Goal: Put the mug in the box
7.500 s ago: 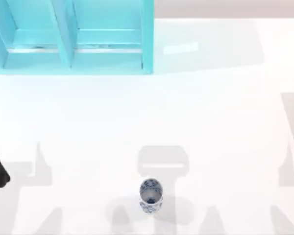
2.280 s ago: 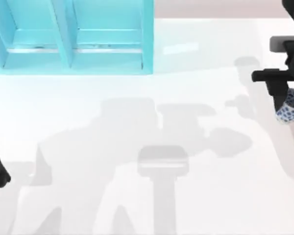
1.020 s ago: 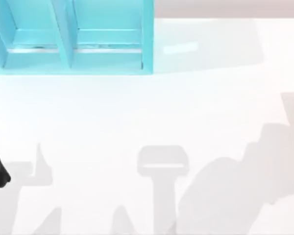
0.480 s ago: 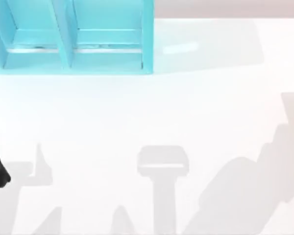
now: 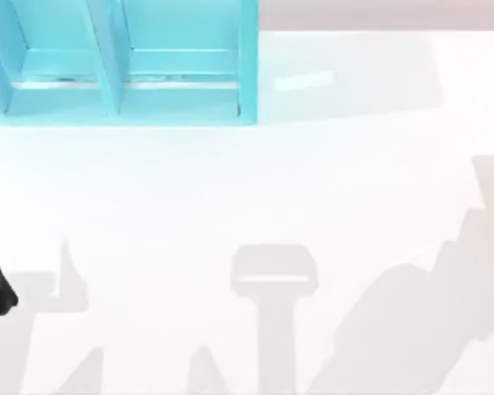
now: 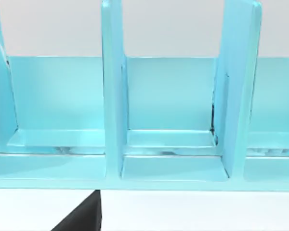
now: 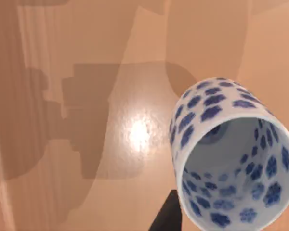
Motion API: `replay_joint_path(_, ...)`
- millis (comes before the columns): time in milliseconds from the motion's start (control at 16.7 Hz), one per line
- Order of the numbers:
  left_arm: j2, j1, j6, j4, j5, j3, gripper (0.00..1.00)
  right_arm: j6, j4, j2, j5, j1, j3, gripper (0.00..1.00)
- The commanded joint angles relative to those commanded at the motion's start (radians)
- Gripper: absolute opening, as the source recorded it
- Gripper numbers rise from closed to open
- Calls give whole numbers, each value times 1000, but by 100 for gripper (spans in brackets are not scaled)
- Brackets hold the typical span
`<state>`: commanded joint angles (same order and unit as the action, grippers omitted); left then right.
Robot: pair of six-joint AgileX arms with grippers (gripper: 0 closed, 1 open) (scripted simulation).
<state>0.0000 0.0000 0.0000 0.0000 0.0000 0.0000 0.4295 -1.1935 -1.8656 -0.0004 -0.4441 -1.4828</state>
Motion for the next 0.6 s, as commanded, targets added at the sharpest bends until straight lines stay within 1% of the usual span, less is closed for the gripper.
replay_joint_path(240, 0, 0, 0, 0, 0, 0, 100, 0, 0, 0, 0, 0, 0, 98)
replay_joint_path(300, 0, 0, 0, 0, 0, 0, 100, 0, 0, 0, 0, 0, 0, 100)
replay_joint_path(600, 0, 0, 0, 0, 0, 0, 100, 0, 0, 0, 0, 0, 0, 100)
